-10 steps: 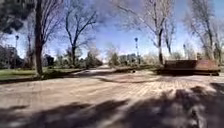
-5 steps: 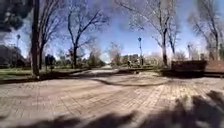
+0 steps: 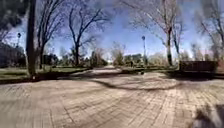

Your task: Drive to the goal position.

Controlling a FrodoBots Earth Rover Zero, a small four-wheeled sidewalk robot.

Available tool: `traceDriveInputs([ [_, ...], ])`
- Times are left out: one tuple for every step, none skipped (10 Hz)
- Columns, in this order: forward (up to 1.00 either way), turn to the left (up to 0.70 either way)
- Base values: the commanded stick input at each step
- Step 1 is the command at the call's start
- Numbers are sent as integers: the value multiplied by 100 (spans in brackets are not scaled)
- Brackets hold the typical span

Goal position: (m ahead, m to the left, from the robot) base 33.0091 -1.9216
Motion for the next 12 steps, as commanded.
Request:
traceDriveInputs([
  [100,0],
  [100,0],
  [100,0],
  [100,0],
  [100,0],
  [100,0],
  [100,0],
  [100,0],
  [100,0],
  [100,0],
  [100,0],
  [100,0],
])
